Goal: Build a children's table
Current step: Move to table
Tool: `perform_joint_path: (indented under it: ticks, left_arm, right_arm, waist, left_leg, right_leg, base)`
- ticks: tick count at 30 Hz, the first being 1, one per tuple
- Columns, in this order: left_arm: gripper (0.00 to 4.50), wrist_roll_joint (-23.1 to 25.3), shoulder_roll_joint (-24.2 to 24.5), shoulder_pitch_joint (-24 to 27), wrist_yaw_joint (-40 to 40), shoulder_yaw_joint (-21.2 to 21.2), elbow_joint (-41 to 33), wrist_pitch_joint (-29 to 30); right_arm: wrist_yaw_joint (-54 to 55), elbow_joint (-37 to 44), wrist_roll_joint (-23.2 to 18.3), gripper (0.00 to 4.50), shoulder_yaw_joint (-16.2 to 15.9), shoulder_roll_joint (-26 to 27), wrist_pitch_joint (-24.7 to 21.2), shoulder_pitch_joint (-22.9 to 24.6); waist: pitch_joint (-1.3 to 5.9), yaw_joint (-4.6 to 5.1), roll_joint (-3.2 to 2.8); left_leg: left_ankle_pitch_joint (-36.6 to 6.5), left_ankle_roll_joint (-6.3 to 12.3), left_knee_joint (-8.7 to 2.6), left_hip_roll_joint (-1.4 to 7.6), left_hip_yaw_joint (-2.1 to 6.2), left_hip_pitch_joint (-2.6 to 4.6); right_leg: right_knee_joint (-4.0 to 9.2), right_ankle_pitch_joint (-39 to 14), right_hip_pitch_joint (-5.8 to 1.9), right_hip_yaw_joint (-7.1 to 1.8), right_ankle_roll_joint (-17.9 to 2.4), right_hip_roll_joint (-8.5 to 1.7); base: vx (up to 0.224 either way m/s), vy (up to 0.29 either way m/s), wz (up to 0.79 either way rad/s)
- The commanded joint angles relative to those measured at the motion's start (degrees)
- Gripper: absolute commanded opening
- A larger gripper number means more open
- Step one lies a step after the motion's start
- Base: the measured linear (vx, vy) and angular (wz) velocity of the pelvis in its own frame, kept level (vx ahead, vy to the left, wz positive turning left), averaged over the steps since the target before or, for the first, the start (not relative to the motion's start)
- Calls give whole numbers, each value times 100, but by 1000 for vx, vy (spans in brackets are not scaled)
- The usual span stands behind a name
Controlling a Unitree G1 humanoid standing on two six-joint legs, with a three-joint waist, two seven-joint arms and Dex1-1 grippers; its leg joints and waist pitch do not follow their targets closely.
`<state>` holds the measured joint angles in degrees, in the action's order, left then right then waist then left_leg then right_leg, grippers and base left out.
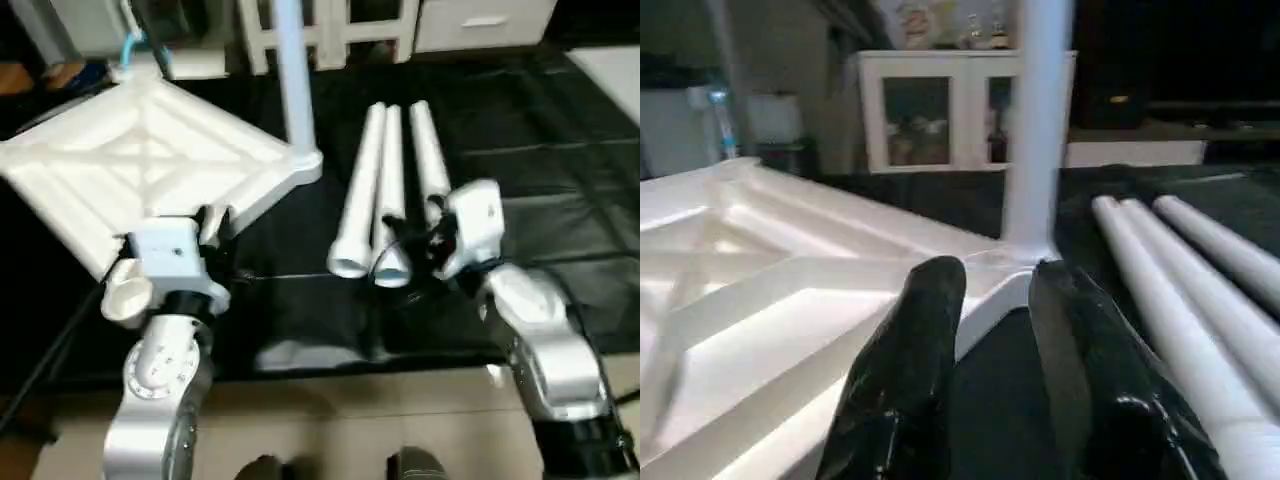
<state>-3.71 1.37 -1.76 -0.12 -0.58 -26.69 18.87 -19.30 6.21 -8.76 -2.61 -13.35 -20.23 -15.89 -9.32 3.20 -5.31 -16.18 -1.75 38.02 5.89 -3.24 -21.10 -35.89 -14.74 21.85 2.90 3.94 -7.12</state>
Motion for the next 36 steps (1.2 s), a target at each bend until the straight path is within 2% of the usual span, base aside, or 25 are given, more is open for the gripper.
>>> perform_joint_path:
  ticks: [1,3,4,5,6,8,9,10,11,12,13,14,15,16,17,18,19,20,21,25,26,28,31,33,36]
  left_arm:
    - [140,-17,72,21,-32,89,-34,19]
    - [140,-16,91,4,-66,77,-3,6]
    - [140,-15,99,-4,-72,69,7,2]
    - [140,-15,99,-4,-72,69,7,2]
    - [140,-20,116,-19,-101,40,22,23]
    - [140,-54,143,-18,-199,-31,38,43]
    - [140,-46,130,-17,-202,-67,53,78]
    - [140,-42,125,-14,-246,-142,92,93]
    - [140,-36,125,-15,-268,-172,106,85]
    - [140,-17,130,-11,-286,-205,110,46]
    - [140,-1,133,-9,-293,-224,110,19]
    - [140,-1,133,-9,-293,-224,110,19]
    - [140,21,118,-20,-276,-253,117,-12]
    - [140,21,118,-20,-276,-253,117,-12]
    - [140,20,116,-26,-271,-260,125,-19]
    - [140,20,160,-31,-324,-281,139,-9]
    - [140,20,160,-31,-324,-281,139,-9]
    - [140,-23,192,-17,-408,-301,135,-9]
    - [140,-70,237,5,-524,-340,122,-5]
    - [140,-192,422,79,-938,-575,77,27]
    - [140,-202,432,71,-964,-589,81,31]
    - [140,-270,474,32,-1087,-645,104,54]
    - [140,-298,555,-14,-1222,-706,111,74]
    - [140,-338,716,-90,-1455,-770,119,145]
    - [139,-358,781,-133,-1543,-761,132,160]
  right_arm:
    - [-1,183,-60,386,-97,100,-44,-44]
    - [-56,219,-105,386,-92,145,-54,-34]
    - [-66,234,-153,386,-78,154,-80,-32]
    - [-66,234,-153,386,-78,154,-80,-32]
    - [-75,256,-148,386,-90,108,-121,-58]
    - [-118,276,-66,386,-130,15,-172,-120]
    - [-142,281,-62,386,-123,-18,-207,-169]
    - [-162,281,-91,386,-79,-65,-330,-299]
    - [-169,278,-105,386,-55,-78,-381,-344]
    - [-200,269,-163,386,-24,-92,-491,-404]
    - [-223,264,-202,386,-4,-99,-564,-439]
    - [-223,264,-202,386,-4,-99,-564,-439]
    - [-292,225,-492,386,118,-74,-996,-549]
    - [-292,225,-492,386,118,-74,-996,-549]
    - [-313,201,-621,386,168,-69,-1218,-602]
    - [-330,140,-723,386,182,-107,-1571,-708]
    - [-330,140,-723,386,182,-107,-1571,-708]
    - [-332,83,-714,386,157,-147,-1758,-785]
    - [-341,8,-710,386,134,-187,-1957,-879]
    - [-349,-343,-691,386,128,-217,-2682,-1327]
    - [-352,-407,-696,386,122,-212,-2743,-1394]
    - [-337,-685,-756,386,78,-204,-3019,-1692]
    - [-308,-976,-759,386,37,-160,-3237,-1961]
    - [-103,-1634,-609,386,52,-45,-3414,-2471]
    - [215,-2188,-457,419,208,73,-3355,-2831]
  waist:
    - [217,102,18]
    - [204,292,-67]
    - [227,434,-90]
    - [163,504,-92]
    - [112,550,-83]
    - [112,530,-44]
    - [137,502,44]
    - [285,389,168]
    - [414,295,179]
    - [500,210,148]
    - [766,210,113]
    - [903,106,55]
    - [951,99,14]
    - [890,91,34]
    - [866,5,118]
    - [840,-161,251]
    - [862,-238,237]
    - [839,-355,225]
    - [788,-386,142]
    - [601,-384,101]
    - [601,-384,101]
    - [566,-384,93]
    - [548,-355,130]
    - [582,-328,198]
    - [619,-316,194]
  left_leg:
    - [-2789,280,-517,-52,-107,-398]
    - [-3119,129,-679,20,-66,-107]
    - [-3441,-95,-699,166,-43,340]
    - [-4235,-334,-906,288,77,539]
    - [-4631,-331,-1154,408,159,597]
    - [-4449,-42,-1218,441,246,679]
    - [-3712,217,-1072,314,175,626]
    - [-1965,668,-776,94,-15,246]
    - [-820,1017,-594,11,-72,73]
    - [175,1318,-508,39,-77,34]
    - [3218,1586,-277,106,17,16]
    - [4675,1560,-168,77,81,123]
    - [6782,1531,-30,159,282,549]
    - [7464,1516,3,234,449,663]
    - [6952,1420,30,125,367,519]
    - [5113,1233,-40,-150,132,49]
    - [4392,1123,-101,-146,77,-49]
    - [3501,950,-161,-30,-1,-72]
    - [2846,820,-240,106,-33,-72]
    - [241,736,-490,372,-141,-19]
    - [241,736,-490,372,-141,-19]
    - [-1045,208,-636,487,-298,32]
    - [-1604,-284,-712,500,-356,10]
    - [-1538,-378,-720,483,-355,-18]
    - [-1504,-430,-739,471,-390,-30]
  right_leg:
    - [742,-5524,-814,373,-52,-280]
    - [790,-4375,-761,507,-209,-31]
    - [829,-3860,-464,436,-423,102]
    - [688,-2798,-435,479,-732,251]
    - [396,-1786,-475,459,-737,349]
    - [317,-1056,-466,312,-612,289]
    - [543,-1030,-491,166,-619,143]
    - [720,-885,-800,-132,-831,-77]
    - [704,-563,-933,-256,-957,-124]
    - [628,-12,-882,-325,-1138,-173]
    - [94,2983,-698,-274,-1578,48]
    - [-98,4193,-643,-266,-1446,191]
    - [-198,4478,-198,-284,-958,403]
    - [-47,3246,65,-368,-587,265]
    - [63,3133,19,-432,-562,166]
    - [27,3714,-385,-501,-630,206]
    - [-2,4090,-483,-497,-739,213]
    - [12,4446,-429,-504,-1086,169]
    - [28,3943,-377,-420,-1434,146]
    - [271,477,-271,-306,-2044,35]
    - [271,477,-271,-306,-2044,35]
    - [363,-651,-183,-294,-1824,5]
    - [417,-1339,-113,-301,-1392,-5]
    - [420,-1441,-98,-304,-1268,-10]
    - [433,-1451,-59,-303,-1182,-5]
  base:
    - [-22,30,21]
    - [14,37,51]
    - [26,17,55]
    - [40,-4,36]
    - [60,30,14]
    - [73,39,11]
    - [100,13,8]
    - [100,13,8]
    - [88,4,20]
    - [104,-8,20]
    - [104,-8,20]
    - [152,-33,8]
    - [123,-49,-12]
    - [123,-49,-12]
    - [62,-53,-21]
    - [0,0,0]
    - [0,0,0]
    - [0,0,0]
    - [-50,-16,20]
    - [-90,-15,10]
    - [-121,-16,14]
    - [-123,4,12]
    - [-113,9,5]
    - [-91,10,-1]
    - [-72,7,-4]
